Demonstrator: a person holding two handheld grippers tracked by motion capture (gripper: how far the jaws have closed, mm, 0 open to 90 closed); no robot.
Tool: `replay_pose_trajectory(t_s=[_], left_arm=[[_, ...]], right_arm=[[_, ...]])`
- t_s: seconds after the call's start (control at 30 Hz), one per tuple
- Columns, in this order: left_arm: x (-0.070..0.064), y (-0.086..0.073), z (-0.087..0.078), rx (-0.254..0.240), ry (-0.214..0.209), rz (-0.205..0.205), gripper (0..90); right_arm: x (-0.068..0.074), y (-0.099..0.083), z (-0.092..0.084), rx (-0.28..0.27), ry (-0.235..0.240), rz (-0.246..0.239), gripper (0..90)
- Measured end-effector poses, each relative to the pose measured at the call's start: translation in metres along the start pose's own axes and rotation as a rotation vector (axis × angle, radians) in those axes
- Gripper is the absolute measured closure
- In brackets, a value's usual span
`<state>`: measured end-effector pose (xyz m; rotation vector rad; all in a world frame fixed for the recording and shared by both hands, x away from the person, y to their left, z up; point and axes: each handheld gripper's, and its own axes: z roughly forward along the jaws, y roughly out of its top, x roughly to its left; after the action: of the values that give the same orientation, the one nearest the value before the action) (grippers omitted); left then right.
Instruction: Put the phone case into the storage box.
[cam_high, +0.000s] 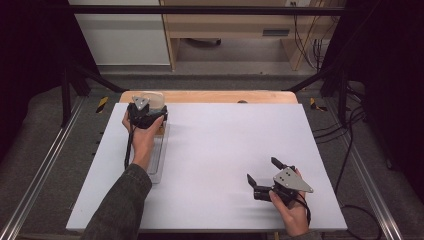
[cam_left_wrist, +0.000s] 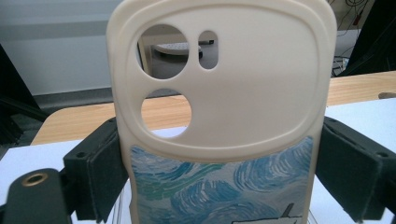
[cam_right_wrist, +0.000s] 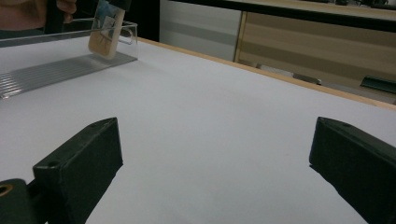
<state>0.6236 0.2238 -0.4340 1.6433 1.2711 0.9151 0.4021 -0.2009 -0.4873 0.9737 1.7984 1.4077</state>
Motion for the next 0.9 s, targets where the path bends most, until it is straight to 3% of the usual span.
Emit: replay_pose_trajectory(t_s=[0.9], left_arm=[[-0.0007,-0.0012,0.0011,0.019,0.007,0.011,10.6]], right_arm=[[0.0000,0.0000,-0.0003,-0.001,0.000,0.001,2.5]])
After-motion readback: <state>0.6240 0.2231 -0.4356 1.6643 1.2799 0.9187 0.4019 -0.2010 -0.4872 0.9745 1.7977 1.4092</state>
